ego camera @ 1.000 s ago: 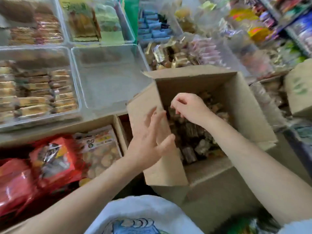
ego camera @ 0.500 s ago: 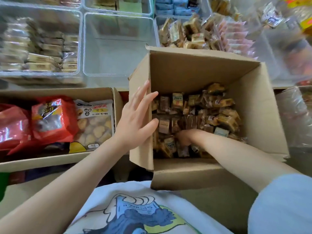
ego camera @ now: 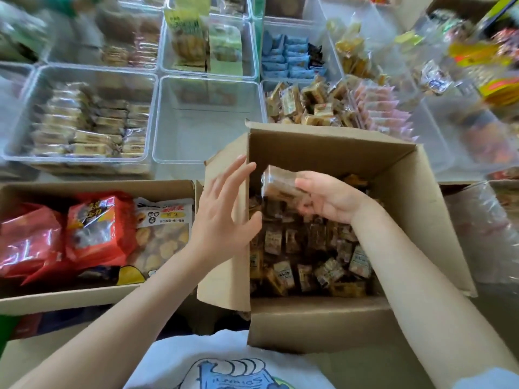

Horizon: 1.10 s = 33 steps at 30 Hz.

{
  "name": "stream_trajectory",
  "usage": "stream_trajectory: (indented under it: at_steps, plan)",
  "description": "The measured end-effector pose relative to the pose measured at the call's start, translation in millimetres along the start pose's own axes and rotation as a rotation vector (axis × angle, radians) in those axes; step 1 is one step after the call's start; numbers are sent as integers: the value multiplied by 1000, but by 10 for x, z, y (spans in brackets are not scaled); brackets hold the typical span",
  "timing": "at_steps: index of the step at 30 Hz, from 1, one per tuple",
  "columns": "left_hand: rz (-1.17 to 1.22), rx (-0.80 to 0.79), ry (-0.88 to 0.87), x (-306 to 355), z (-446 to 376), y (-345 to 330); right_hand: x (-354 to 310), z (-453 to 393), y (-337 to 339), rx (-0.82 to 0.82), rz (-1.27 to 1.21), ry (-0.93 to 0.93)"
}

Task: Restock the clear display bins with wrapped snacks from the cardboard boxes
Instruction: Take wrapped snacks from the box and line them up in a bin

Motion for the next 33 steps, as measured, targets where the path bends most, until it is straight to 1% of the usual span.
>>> stream_trajectory:
  at_steps: [1, 3, 6, 7, 8, 9, 10, 12, 13, 14, 16, 18, 20, 21, 22, 23, 24, 25, 26, 28, 30, 33]
  plan:
    - [-6, 0, -46, 64, -79, 51, -158, 52, -75, -45, -110, 69]
    - [-52, -16, -142, 179, -225, 143, -394, 120, -308, -153, -186, 139]
    - [-123, -12, -287, 287, -414, 436, -640, 84, -675, -222, -191, 118]
    - [-125, -4, -300, 283, -453, 574, -705, 59, -790, -237, -184, 94]
    - [-97, 4, -263, 256, -479, 733, -761, 20, -883, -226, -126, 70]
    - [-28, 7, -168, 211, -493, 904, -805, -29, -944, -166, -15, 53]
    - [85, 5, -23, 145, -506, 1081, -857, -88, -993, -63, 125, 47]
    - [355, -24, 244, -85, -514, 1372, -1006, -219, -1132, 141, 358, 99]
    - [418, -46, 318, -208, -524, 1503, -1100, -296, -1251, 186, 418, 150]
    - [423, -65, 360, -335, -535, 1636, -1191, -381, -1400, 184, 470, 200]
    - [415, -92, 412, -610, -551, 1889, -1345, -604, -1733, 99, 591, 257]
    - [432, -108, 460, -924, -544, 2123, -1446, -897, -2038, 39, 664, 241]
    - [467, -81, 489, -1290, -529, 2365, -1515, -1272, -2276, 58, 686, 219]
    - [463, -37, 492, -1488, -526, 2501, -1531, -1486, -2363, 89, 694, 218]
    - [416, 26, 503, -1710, -520, 2651, -1539, -1708, -2435, 132, 699, 216]
    - [317, 93, 519, -1974, -513, 2813, -1551, -1938, -2489, 191, 705, 213]
    - [162, 142, 533, -2267, -500, 2984, -1564, -2161, -2528, 262, 722, 208]
    - [-28, 155, 540, -2548, -480, 3145, -1594, -2376, -2563, 339, 749, 206]
    - [-220, 131, 540, -2807, -438, 3278, -1638, -2579, -2606, 406, 785, 216]
    - [-507, -9, 537, -3225, -324, 3401, -1716, -3001, -2697, 488, 881, 243]
    - [-635, -113, 486, -3441, -208, 3392, -1739, -3417, -2790, 522, 969, 243]
    - [-691, -109, 384, -3490, -158, 3360, -1662, -3928, -2929, 513, 1101, 219]
Point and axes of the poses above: each hand's wrist, its own z-axis away from the middle knuckle, its own y-axis out of the back of the hand, x = y × z, the point moved 4 cm from there along -z, towards the middle knuckle, and after that the axes turned 7 degrees about z, right-handed, at the moved point
